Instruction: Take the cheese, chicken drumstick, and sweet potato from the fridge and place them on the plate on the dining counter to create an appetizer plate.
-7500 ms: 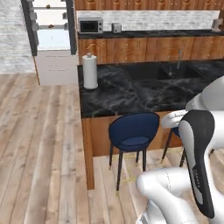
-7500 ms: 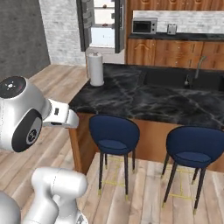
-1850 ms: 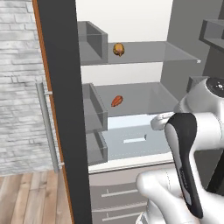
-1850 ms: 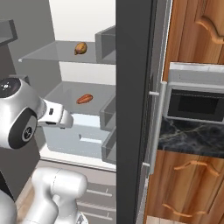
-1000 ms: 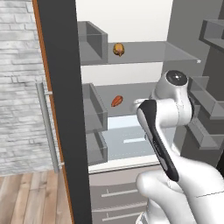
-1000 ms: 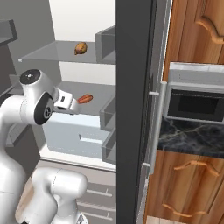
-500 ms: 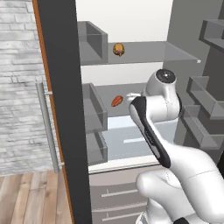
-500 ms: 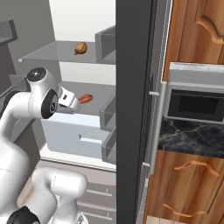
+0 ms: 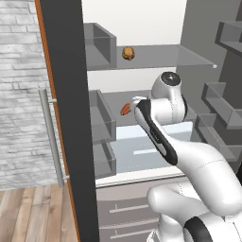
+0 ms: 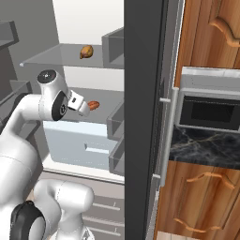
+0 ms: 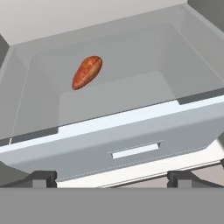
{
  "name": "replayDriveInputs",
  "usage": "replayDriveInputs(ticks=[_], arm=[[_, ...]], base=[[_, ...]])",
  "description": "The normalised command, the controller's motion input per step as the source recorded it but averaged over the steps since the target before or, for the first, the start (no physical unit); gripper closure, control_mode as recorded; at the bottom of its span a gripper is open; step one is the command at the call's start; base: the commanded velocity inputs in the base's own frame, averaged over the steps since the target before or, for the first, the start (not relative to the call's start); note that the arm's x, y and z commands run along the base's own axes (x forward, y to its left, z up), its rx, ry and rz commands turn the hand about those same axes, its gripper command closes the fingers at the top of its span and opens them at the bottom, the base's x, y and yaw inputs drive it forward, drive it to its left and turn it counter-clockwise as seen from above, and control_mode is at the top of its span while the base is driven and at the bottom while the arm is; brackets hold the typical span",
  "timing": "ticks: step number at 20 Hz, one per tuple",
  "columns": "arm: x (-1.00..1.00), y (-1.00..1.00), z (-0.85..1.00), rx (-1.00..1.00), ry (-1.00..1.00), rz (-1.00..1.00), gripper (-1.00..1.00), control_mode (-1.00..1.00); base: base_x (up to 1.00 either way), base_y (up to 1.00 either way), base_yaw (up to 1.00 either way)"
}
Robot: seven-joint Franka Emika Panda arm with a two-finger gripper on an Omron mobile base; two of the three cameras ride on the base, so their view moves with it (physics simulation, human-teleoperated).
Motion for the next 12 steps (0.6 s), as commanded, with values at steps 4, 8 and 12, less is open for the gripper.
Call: replayDriveInputs(ticks=[4, 8, 12], arm=[[0.33, 0.07, -0.18, 0.00, 0.00, 0.00, -1.00, -1.00], [0.42, 0.02, -0.23, 0.00, 0.00, 0.00, -1.00, -1.00], [0.51, 0.00, -0.20, 0.00, 0.00, 0.00, -1.00, -1.00]], base=[[0.00, 0.00, 0.00], [0.00, 0.00, 0.00], [0.00, 0.00, 0.00]])
